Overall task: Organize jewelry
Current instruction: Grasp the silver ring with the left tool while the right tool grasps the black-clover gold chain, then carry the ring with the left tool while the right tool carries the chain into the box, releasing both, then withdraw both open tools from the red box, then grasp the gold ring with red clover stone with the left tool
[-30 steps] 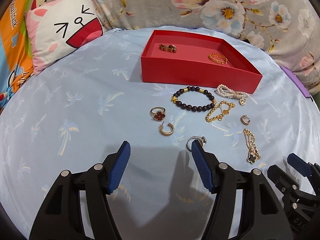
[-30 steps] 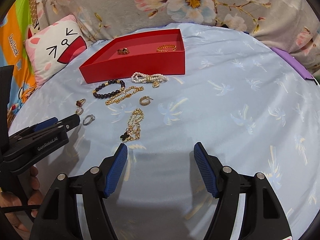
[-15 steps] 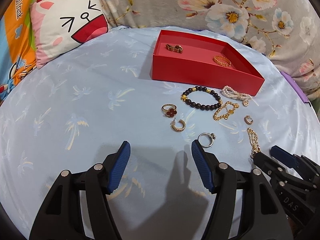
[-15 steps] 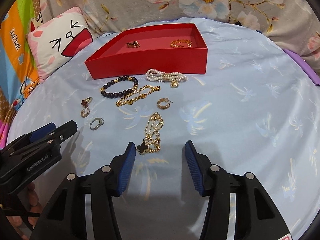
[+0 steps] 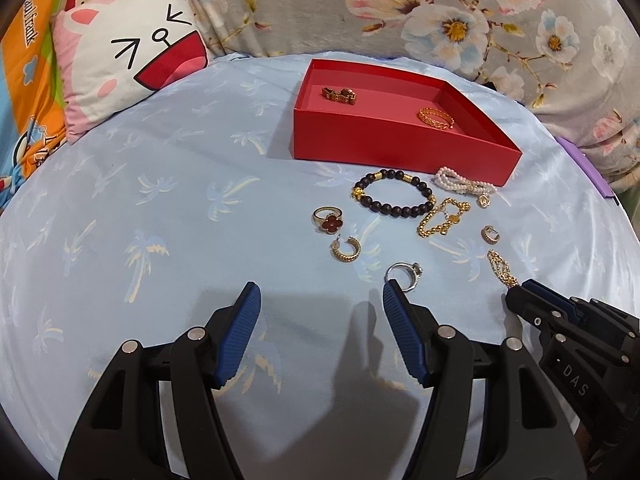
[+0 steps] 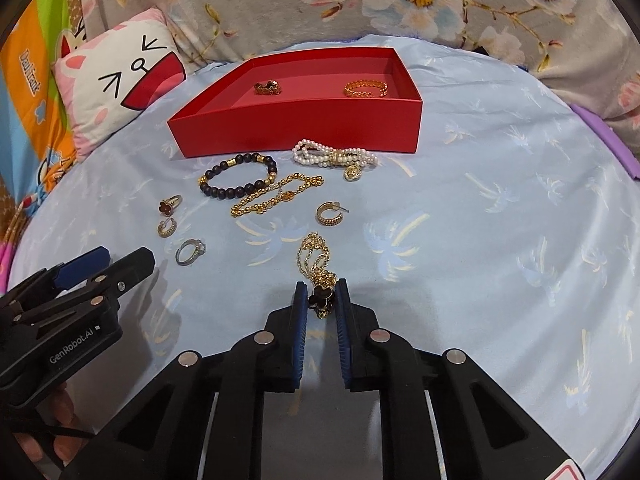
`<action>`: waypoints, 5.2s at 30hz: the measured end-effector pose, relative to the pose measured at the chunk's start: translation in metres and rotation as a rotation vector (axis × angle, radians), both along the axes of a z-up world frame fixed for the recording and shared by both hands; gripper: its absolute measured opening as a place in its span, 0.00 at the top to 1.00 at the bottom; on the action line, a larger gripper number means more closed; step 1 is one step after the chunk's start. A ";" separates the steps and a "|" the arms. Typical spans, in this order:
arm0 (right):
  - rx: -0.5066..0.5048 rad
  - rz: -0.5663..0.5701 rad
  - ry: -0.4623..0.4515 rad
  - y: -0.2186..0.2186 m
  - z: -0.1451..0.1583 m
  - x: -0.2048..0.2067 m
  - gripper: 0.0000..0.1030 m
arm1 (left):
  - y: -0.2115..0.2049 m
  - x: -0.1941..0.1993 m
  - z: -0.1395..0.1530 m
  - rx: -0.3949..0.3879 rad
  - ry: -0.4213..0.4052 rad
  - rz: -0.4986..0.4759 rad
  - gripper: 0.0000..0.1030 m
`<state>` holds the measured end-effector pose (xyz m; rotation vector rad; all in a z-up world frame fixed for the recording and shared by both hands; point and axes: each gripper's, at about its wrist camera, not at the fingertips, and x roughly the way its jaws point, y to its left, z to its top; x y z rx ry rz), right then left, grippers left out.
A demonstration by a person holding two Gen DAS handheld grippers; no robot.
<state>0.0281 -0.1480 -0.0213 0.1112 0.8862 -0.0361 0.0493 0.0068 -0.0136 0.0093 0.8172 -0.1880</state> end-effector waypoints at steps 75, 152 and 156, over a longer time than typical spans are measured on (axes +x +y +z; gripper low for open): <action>0.084 0.047 -0.305 -0.041 0.172 0.141 0.88 | -0.045 0.140 0.144 -0.036 -0.224 -0.143 0.79; 0.136 -0.035 -0.059 -0.038 0.022 0.014 0.68 | -0.001 0.054 0.002 -0.030 0.024 -0.009 0.47; 0.135 -0.029 -0.054 -0.034 0.020 0.017 0.68 | -0.003 0.059 0.000 -0.029 0.031 -0.010 0.56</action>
